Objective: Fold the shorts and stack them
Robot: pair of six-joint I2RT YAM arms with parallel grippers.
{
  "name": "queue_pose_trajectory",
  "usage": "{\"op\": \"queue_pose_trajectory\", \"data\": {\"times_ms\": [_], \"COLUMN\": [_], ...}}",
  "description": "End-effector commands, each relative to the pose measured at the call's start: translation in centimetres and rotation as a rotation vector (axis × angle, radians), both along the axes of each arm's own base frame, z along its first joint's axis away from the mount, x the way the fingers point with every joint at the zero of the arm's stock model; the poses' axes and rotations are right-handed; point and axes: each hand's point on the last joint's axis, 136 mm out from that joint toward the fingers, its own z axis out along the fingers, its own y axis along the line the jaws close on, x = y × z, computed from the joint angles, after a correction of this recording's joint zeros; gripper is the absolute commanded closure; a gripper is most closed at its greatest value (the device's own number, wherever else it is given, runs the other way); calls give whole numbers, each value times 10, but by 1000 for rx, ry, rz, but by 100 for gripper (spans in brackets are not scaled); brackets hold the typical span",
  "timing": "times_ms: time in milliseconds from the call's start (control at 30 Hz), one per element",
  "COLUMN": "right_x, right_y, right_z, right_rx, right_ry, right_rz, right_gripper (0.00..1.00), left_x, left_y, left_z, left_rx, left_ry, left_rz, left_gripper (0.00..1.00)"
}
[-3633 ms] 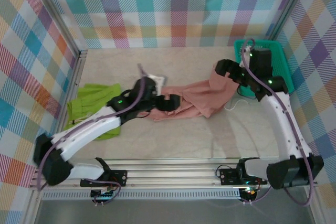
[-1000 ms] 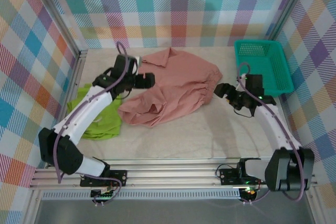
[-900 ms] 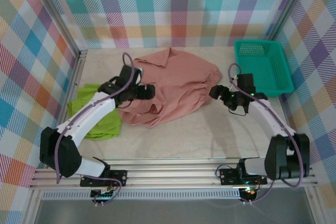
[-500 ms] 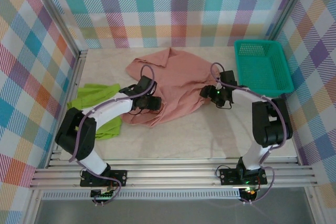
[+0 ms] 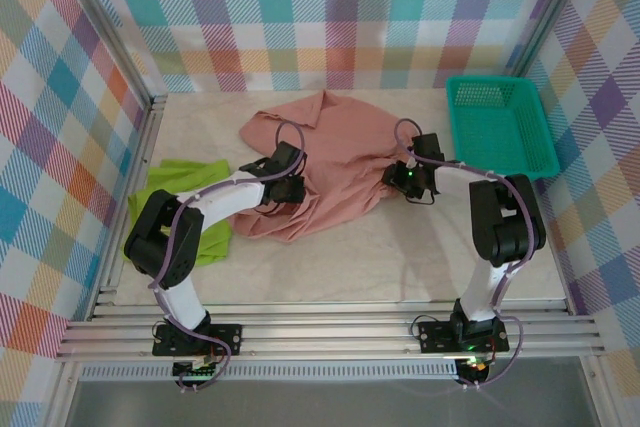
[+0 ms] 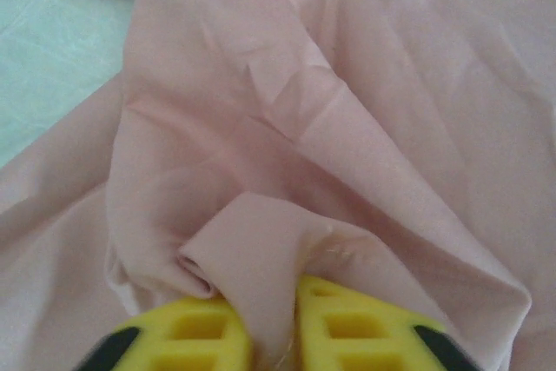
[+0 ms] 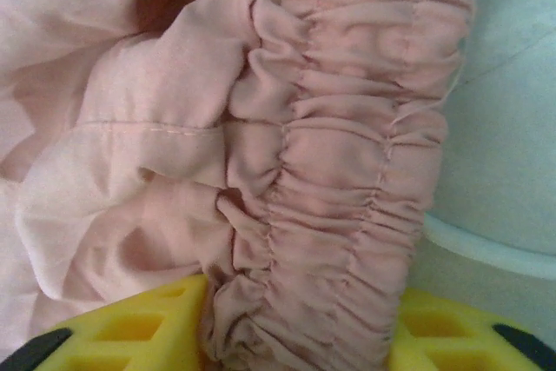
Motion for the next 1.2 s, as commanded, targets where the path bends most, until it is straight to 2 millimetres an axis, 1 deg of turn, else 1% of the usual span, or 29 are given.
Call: {"op": "queue_pose_trajectory", "data": {"times_ms": [0,67,133,167,200,267,300,333,367,433,467,533,600,633,733,767,833,900,933,967,1000,1033,1067,1100,1133,1167], "right_x": [7,5,-1,-4,-7,-17,-23,-29,-35,-49,-55,-70,-86,-95,-115,-118,-117,-109,-101,-94,-88,-79,-71,-64,-55,-46], "right_y": [4,3,1,0,0,1,3,4,6,12,14,21,28,31,34,32,24,20,19,18,18,21,22,23,24,23], "right_z": [17,37,65,79,98,135,156,176,192,228,242,272,298,315,354,360,361,344,329,312,299,285,271,261,251,241], "right_rx": [18,19,20,24,31,45,52,60,67,87,97,122,143,157,194,200,183,149,123,93,76,64,51,41,37,35], "right_ry": [-50,-94,-141,-167,-200,-269,-308,-345,-373,-435,-454,-494,-529,-564,-646,-653,-620,-547,-498,-440,-402,-366,-331,-308,-286,-263], "right_rz": [-3,-3,-2,3,9,29,44,59,74,116,134,176,208,225,230,216,155,112,96,80,75,77,74,71,68,63], "right_gripper": [80,91,100,100,100,100,100,100,100,100,100,100,100,100,100,100,100,100,98,96,94,91,86,79,68,59], "left_x": [13,13,9,7,4,-4,-9,-16,-21,-36,-42,-59,-74,-82,-98,-100,-96,-80,-67,-50,-34,-13,9,31,55,80], "left_y": [-6,-3,2,7,12,24,31,38,44,60,66,82,95,102,120,125,135,136,132,127,123,118,115,110,106,101], "left_z": [26,47,81,98,119,163,188,214,236,287,307,353,387,408,451,460,472,469,461,447,434,412,389,363,336,305], "left_rx": [-25,-42,-65,-74,-84,-109,-128,-146,-163,-193,-204,-227,-243,-258,-271,-263,-217,-157,-131,-109,-101,-101,-107,-111,-123,-141], "left_ry": [-67,-109,-173,-205,-246,-325,-370,-415,-455,-548,-583,-663,-718,-754,-828,-845,-864,-838,-803,-758,-716,-655,-591,-523,-454,-385], "left_rz": [9,17,27,36,46,67,78,86,92,116,125,145,165,176,216,233,285,312,309,308,309,309,315,313,313,304], "left_gripper": [100,100,100,100,100,100,100,100,100,100,100,100,100,100,100,100,100,100,100,100,100,99,98,93,79,54]}}
